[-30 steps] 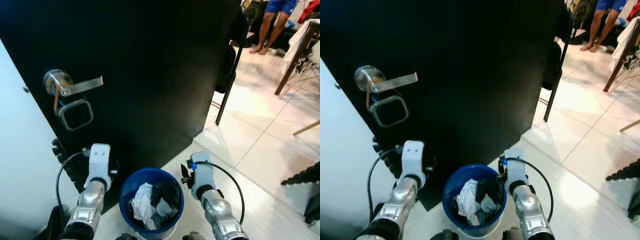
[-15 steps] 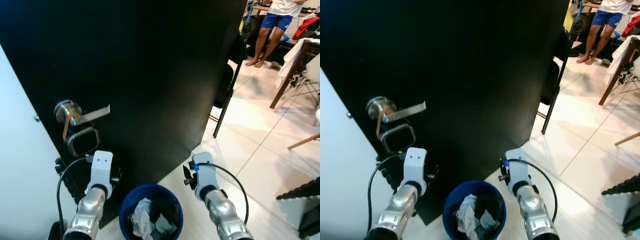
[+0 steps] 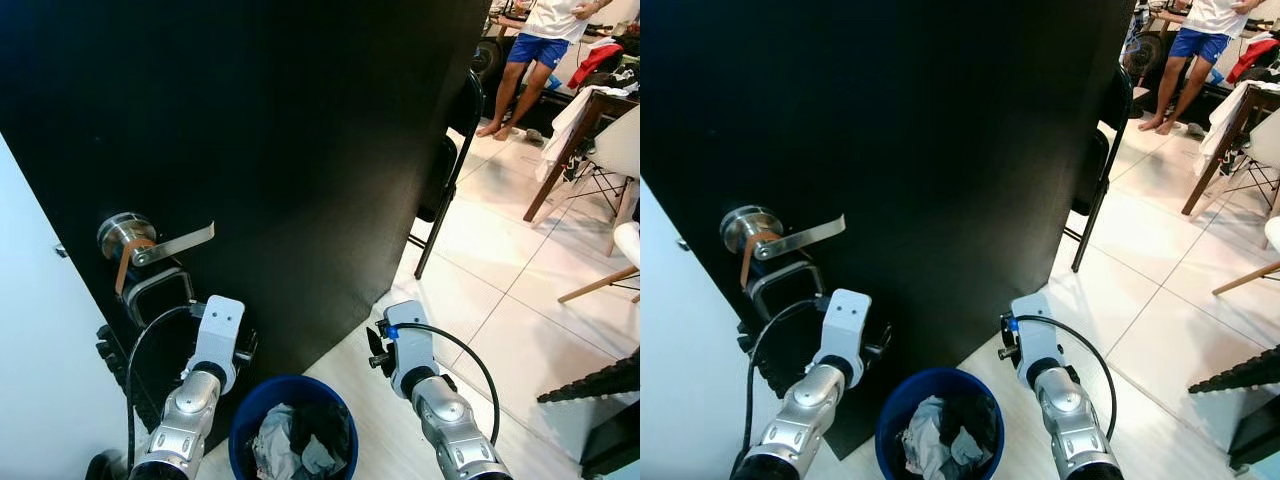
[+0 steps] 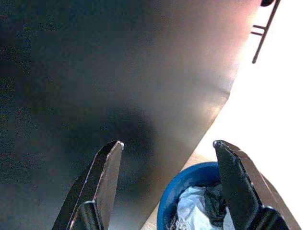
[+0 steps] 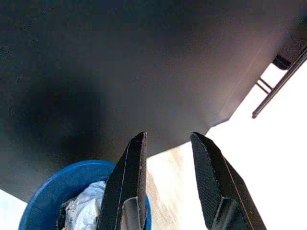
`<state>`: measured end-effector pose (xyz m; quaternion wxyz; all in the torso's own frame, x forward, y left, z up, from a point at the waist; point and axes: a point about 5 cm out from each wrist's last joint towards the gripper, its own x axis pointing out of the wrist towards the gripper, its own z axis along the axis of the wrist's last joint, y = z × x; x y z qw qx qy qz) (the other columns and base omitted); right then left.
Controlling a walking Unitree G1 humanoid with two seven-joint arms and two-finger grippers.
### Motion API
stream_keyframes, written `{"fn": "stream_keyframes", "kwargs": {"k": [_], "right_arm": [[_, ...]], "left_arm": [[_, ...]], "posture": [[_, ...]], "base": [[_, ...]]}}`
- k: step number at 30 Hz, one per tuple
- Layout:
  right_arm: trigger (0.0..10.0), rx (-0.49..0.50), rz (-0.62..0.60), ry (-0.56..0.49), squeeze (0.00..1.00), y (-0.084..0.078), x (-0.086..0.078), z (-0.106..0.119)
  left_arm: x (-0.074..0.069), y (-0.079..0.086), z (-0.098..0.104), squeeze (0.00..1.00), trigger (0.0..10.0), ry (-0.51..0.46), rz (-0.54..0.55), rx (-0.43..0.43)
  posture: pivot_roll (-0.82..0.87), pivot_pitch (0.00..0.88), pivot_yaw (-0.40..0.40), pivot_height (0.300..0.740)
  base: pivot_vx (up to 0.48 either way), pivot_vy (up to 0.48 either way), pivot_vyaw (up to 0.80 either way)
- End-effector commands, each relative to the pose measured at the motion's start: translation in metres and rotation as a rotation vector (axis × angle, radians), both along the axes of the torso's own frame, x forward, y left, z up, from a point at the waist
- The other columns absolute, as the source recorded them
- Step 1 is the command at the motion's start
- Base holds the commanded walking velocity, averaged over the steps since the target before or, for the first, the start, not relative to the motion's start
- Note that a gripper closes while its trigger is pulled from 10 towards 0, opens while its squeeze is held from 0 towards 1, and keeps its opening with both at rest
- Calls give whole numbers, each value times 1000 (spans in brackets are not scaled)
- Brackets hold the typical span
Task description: Clean up the room
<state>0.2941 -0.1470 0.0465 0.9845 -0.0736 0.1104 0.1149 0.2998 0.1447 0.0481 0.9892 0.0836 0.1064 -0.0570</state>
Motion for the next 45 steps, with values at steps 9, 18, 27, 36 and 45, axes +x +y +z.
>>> {"fn": "stream_keyframes", "kwargs": {"k": [9,18,27,36,45], "right_arm": [[10000,23,-70,55,0,0,-4,-11],[10000,29,-102,71,0,1,-4,-14],[10000,30,-101,68,0,-1,-4,-11],[10000,11,-101,85,0,-8,-5,-12],[10000,-12,-97,86,0,-12,-9,-12]], "left_arm": [[5,-3,2,0,10000,21,-30,-2],[4,7,6,0,10000,5,42,-58],[1,5,6,0,10000,-5,38,-75],[1,1,6,0,10000,6,6,-108],[1,-1,6,0,10000,1,-17,-85]], "posture": [[52,0,3,740],[54,0,4,740],[48,0,2,740],[35,0,0,740],[29,0,6,740]], "base": [[0,0,0],[0,0,-53],[0,0,-728],[0,0,-800],[0,0,-800]]}}
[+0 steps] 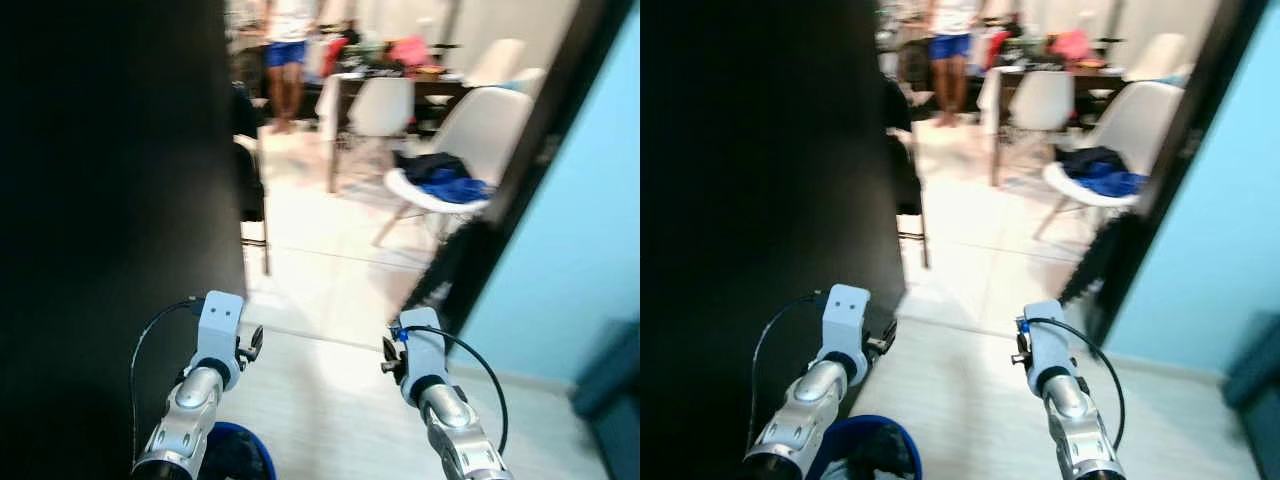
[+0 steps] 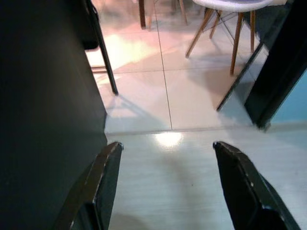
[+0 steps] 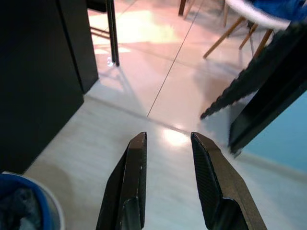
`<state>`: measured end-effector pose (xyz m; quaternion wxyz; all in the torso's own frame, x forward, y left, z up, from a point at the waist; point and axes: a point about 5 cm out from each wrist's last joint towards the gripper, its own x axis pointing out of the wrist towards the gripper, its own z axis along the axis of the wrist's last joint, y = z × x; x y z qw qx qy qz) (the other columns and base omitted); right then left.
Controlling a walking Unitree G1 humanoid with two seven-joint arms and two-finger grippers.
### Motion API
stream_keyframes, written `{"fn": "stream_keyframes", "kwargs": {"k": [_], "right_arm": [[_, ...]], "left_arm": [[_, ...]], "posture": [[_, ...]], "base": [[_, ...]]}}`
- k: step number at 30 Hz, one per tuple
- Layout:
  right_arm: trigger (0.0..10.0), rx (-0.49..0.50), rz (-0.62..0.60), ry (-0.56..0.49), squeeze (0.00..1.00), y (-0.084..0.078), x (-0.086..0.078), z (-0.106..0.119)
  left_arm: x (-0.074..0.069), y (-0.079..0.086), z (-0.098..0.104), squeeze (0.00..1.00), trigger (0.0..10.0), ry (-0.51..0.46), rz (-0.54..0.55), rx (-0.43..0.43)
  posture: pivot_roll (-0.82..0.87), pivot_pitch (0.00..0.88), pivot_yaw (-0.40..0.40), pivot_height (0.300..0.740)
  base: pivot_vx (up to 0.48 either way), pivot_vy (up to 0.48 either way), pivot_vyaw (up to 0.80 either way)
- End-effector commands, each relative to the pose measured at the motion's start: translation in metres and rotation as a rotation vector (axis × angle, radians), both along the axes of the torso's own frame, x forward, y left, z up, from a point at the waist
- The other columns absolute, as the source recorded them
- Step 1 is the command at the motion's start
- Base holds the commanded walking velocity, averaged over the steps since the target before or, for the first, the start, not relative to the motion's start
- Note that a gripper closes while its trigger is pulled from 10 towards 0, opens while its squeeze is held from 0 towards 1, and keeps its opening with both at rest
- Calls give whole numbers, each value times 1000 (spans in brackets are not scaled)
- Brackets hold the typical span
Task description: Clean up the room
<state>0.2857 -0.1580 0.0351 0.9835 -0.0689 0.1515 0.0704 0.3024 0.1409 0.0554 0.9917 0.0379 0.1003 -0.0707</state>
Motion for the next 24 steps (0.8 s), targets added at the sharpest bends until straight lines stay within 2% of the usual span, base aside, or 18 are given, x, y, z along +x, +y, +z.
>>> {"fn": "stream_keyframes", "kwargs": {"k": [1,14,24], "right_arm": [[10000,-2,-3,10,0,-1,-1,-1],[10000,-11,-10,20,0,-5,-8,-2],[10000,-13,-26,16,0,-7,-11,-1]], "left_arm": [[-2,2,-2,0,10000,6,1,9],[-3,-4,-2,0,10000,4,-44,4],[-1,-6,0,0,10000,-11,-40,11]], "posture": [[29,0,6,740],[22,0,16,740],[14,0,27,740]], "base": [[0,0,-800],[0,0,-800],[0,0,-800]]}}
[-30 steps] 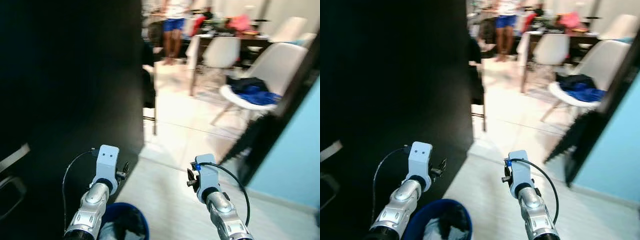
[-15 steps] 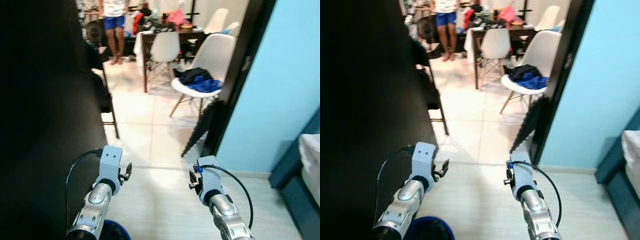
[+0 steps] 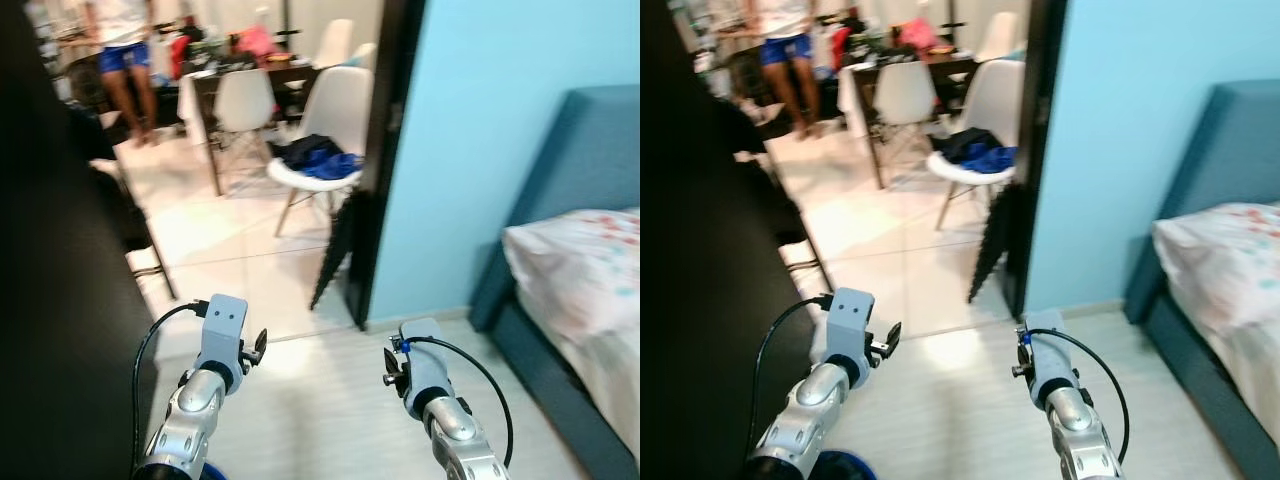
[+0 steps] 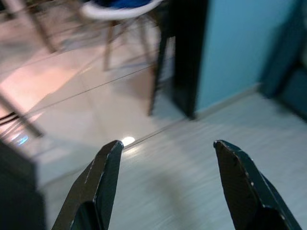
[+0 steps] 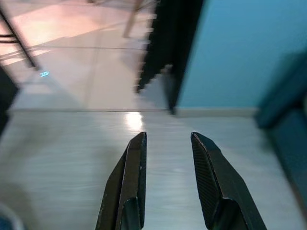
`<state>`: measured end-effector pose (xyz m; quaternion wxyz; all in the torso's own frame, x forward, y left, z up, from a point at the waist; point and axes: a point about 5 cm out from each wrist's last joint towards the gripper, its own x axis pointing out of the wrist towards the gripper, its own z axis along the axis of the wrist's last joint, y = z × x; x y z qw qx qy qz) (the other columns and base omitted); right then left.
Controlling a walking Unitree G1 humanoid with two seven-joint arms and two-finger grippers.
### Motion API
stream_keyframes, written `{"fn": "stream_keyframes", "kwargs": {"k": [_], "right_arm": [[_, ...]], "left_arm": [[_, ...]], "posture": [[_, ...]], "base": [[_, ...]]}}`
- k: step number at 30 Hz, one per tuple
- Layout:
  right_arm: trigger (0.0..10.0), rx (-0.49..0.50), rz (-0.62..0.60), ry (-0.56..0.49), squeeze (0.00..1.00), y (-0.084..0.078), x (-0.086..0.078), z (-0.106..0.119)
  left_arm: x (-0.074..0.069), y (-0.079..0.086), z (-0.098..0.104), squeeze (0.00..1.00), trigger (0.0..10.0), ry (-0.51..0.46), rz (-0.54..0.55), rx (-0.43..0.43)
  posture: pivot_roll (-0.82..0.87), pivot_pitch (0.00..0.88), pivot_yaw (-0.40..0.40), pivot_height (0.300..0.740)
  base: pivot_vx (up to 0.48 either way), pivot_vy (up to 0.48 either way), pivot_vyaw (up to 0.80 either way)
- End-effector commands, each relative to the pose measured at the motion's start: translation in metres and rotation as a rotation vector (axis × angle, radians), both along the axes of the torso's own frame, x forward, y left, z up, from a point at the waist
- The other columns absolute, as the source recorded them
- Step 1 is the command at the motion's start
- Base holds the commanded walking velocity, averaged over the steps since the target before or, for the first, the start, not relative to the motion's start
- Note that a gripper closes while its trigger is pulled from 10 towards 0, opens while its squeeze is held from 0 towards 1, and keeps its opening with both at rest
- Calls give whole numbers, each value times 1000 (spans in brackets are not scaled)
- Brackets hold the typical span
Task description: Clean up the room
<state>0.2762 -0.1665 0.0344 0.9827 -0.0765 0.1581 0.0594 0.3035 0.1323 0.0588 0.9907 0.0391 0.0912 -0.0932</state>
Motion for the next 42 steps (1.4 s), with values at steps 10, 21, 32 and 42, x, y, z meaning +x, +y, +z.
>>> {"fn": "stream_keyframes", "kwargs": {"k": [10,21,32,42], "right_arm": [[10000,4,-12,6,0,0,-4,0],[10000,-1,-19,-1,0,0,-4,2],[10000,-3,-27,0,0,-1,-6,1],[10000,-22,-15,-10,0,-1,-5,3]], "left_arm": [[-3,0,-3,0,10000,-4,-6,8],[-2,-2,-3,0,10000,5,-23,-7],[-2,-2,-2,0,10000,-5,-28,-6],[-2,-1,0,0,10000,-10,-14,-26]], "posture": [[17,0,26,740],[13,0,33,740],[15,0,34,740],[15,0,31,740]], "base": [[0,0,-800],[0,0,-800],[0,0,-800],[0,0,-295]]}}
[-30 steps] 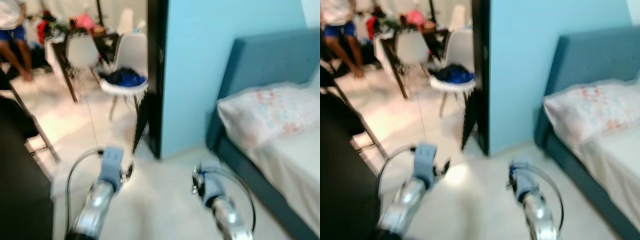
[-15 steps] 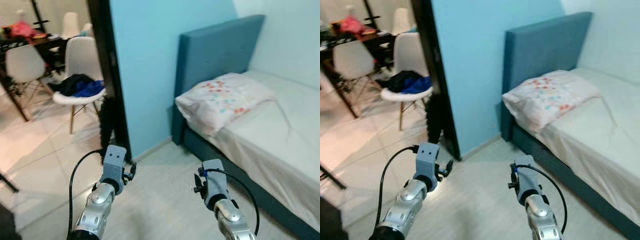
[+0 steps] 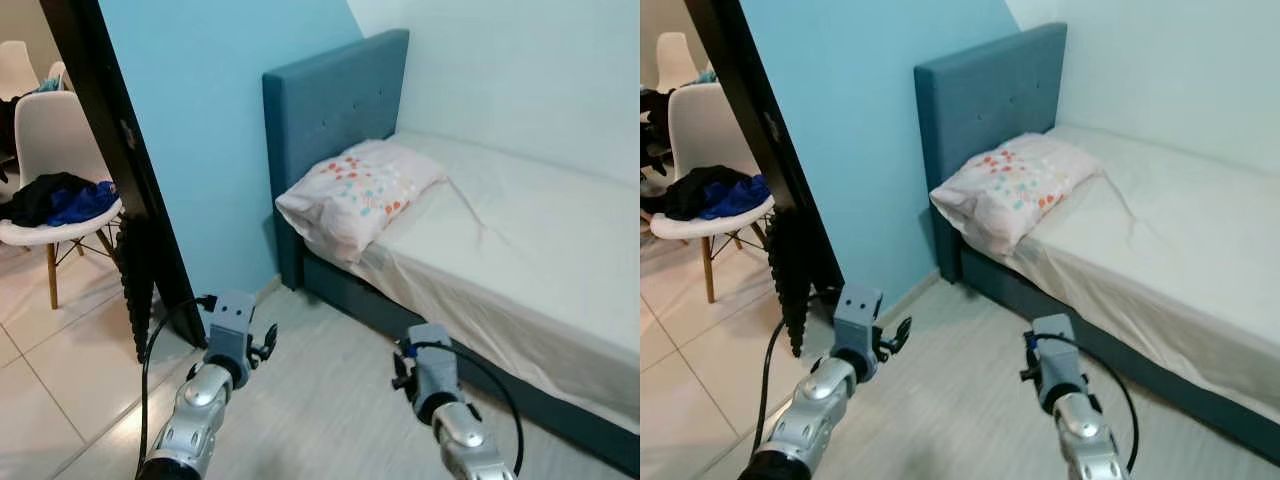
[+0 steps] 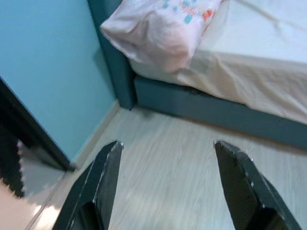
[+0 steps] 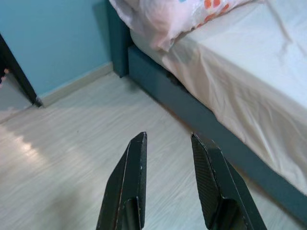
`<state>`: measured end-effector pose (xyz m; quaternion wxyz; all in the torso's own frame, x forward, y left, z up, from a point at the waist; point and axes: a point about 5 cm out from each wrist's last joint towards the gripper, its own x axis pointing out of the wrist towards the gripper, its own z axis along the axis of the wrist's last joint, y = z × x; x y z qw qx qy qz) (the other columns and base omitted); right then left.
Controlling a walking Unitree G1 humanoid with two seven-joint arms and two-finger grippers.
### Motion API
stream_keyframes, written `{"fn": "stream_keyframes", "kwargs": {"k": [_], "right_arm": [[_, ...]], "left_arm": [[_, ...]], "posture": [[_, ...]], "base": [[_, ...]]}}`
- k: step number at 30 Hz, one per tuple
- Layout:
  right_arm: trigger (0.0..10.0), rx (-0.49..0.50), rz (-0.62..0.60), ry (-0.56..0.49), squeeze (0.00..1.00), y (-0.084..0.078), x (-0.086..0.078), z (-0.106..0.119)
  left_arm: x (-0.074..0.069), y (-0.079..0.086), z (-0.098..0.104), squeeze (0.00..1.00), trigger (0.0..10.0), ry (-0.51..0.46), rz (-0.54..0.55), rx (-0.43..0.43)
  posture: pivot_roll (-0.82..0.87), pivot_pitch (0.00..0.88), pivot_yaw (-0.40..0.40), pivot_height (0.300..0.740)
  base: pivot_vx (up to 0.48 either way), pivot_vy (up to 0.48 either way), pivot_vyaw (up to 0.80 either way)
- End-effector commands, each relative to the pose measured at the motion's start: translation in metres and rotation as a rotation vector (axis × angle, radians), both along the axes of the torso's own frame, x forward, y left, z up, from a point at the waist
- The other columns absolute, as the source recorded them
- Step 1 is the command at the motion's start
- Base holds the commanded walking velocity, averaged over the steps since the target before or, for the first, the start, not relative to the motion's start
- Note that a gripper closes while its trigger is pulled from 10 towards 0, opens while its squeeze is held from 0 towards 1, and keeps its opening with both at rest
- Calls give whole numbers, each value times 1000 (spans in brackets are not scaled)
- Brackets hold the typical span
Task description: Clean up the room
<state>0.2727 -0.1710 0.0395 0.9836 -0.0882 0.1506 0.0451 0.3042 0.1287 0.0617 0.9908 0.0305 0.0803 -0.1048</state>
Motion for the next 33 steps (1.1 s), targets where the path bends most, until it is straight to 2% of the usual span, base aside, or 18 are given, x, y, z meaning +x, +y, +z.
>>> {"fn": "stream_keyframes", "kwargs": {"k": [1,10,18,33], "right_arm": [[10000,6,7,9,0,4,-2,-2],[10000,6,8,5,0,4,-2,-2],[10000,6,9,4,0,4,-1,-1],[10000,6,8,9,0,3,-2,-2]], "left_arm": [[-2,2,-3,0,10000,6,5,-5],[-3,0,-1,0,10000,-3,-1,-25],[-2,0,0,0,10000,-4,10,-46],[-3,1,-1,0,10000,1,-1,-15]], "posture": [[15,0,31,740],[13,0,30,740],[12,0,28,740],[12,0,29,740]], "base": [[0,0,0],[0,0,0],[0,-416,0],[0,-445,0]]}}
